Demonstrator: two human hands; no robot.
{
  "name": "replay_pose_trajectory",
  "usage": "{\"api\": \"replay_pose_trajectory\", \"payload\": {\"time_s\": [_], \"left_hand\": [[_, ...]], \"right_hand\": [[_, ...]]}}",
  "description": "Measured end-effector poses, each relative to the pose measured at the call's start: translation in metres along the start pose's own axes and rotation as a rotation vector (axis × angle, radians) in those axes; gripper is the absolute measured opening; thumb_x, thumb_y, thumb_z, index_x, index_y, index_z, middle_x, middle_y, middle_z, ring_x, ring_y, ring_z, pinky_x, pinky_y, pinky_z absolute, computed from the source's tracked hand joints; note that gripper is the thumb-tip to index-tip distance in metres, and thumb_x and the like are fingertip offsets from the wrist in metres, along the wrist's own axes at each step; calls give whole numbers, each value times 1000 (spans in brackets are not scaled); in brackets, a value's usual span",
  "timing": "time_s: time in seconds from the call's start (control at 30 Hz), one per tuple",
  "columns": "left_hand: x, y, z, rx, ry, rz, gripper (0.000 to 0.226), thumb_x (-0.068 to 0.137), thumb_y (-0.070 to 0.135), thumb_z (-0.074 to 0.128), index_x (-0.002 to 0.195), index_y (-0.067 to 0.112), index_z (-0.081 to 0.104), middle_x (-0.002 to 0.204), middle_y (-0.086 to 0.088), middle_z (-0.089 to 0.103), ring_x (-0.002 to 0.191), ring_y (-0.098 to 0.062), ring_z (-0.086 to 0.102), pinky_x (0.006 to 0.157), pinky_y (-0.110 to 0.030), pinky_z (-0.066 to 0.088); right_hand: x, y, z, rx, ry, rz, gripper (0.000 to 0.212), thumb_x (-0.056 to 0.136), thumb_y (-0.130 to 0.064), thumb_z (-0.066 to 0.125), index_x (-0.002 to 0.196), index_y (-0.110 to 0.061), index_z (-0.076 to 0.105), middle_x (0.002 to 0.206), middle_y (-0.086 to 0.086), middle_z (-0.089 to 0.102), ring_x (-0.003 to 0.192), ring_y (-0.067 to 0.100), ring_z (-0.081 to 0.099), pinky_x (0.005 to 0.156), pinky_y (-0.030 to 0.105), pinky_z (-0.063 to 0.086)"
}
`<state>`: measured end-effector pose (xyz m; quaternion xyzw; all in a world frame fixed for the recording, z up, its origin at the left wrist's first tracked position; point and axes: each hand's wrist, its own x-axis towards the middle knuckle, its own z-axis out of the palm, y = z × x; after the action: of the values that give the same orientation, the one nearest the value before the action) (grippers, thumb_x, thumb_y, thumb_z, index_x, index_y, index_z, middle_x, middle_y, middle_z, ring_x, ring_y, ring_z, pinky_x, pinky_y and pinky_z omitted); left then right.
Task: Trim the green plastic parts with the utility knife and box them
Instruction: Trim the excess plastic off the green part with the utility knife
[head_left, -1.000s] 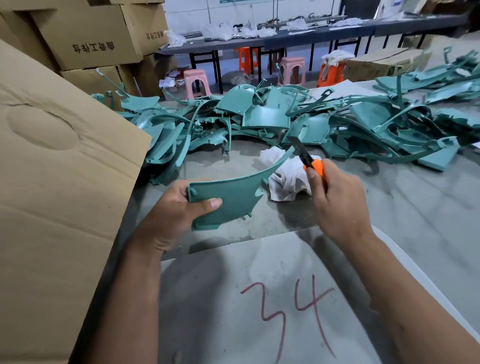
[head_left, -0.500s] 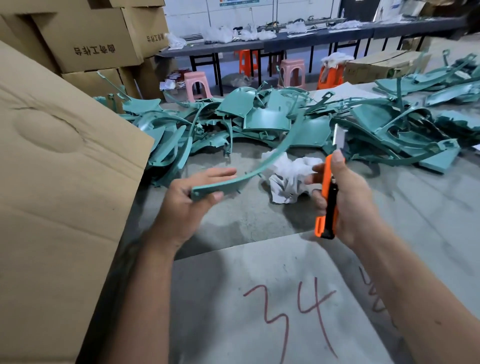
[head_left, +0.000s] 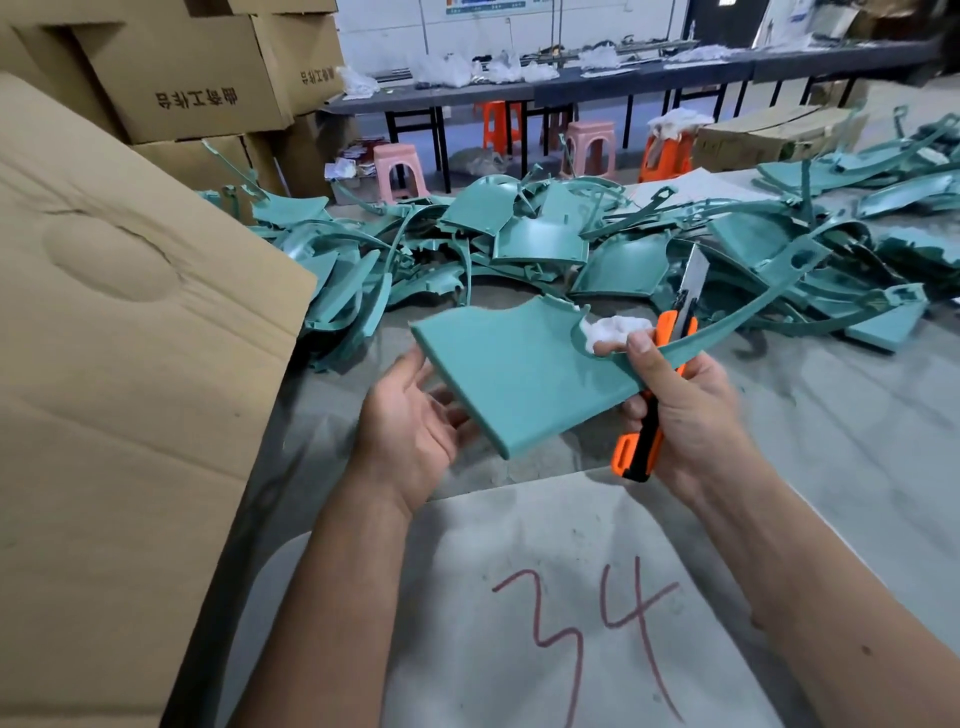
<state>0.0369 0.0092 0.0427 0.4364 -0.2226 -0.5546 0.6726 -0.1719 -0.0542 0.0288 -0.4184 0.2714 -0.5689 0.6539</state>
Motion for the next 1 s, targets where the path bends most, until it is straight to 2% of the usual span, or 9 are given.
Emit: {"api": "replay_pose_trajectory", "payload": {"time_s": [0.1,0.17,0.33,0.47,0.57,0.7,0.8,0.9,1.0], "left_hand": [[2,3,-11,5,-88,-76,74,86,78,45,109,16,80,113,-14,76,102,-29,74,91,-50,59],[0,8,-14,-66,-204,-139,91,77,82,49,124,8,73,129,-18,69,121,-34,65,105,-53,50],[5,0,-15,73,-118,105,36,83,2,68,118,-5,67,116,-22,73,109,-38,70,82,-43,62],[9,-2,-10,255,111,426,24,74,5,73,94,15,77,97,-7,79,92,-26,75,85,-50,61],[10,-11,-3,453,99,649,19,78,7,71,88,21,78,89,9,78,84,-11,73,78,-31,59],[8,-28,6,661,-9,830,26,90,-1,66,115,1,73,91,19,75,84,5,66,73,-15,51],[5,-37,12,769,-64,953,26,92,0,62,117,1,70,102,12,74,85,12,60,71,-12,47],[2,-37,18,822,-112,1050,43,93,-5,61,132,10,67,117,17,73,94,0,69,77,-19,53],[-1,-40,21,905,-105,1153,46,93,-7,59,136,10,65,105,7,74,87,-1,67,75,-15,50]], "right_hand": [[1,2,-2,-27,-21,42,43,84,-34,74,113,-6,59,99,5,78,44,9,41,39,19,36],[1,3,-3,-66,-25,75,45,83,-34,77,113,-6,61,102,9,77,46,10,41,39,20,37],[4,5,-2,-185,224,117,36,92,-46,73,97,-12,61,73,8,63,45,14,43,44,24,39],[7,-3,-5,-162,479,22,24,110,-30,46,91,-16,50,61,1,59,39,12,49,41,22,39],[-3,-4,9,-225,255,21,24,112,-23,42,94,-12,52,58,4,60,36,16,50,35,23,40],[-22,8,31,-166,4,104,25,112,-26,43,101,-7,55,63,13,62,36,21,52,36,27,45],[-26,8,34,-110,-24,84,26,112,-26,41,103,-5,54,65,15,63,37,24,53,37,27,46],[-26,5,33,-88,-11,30,27,112,-26,40,103,-5,55,66,15,63,38,22,52,37,27,46],[-26,4,32,-37,2,20,29,112,-27,40,104,-4,56,67,15,63,39,21,52,37,27,44]]}}
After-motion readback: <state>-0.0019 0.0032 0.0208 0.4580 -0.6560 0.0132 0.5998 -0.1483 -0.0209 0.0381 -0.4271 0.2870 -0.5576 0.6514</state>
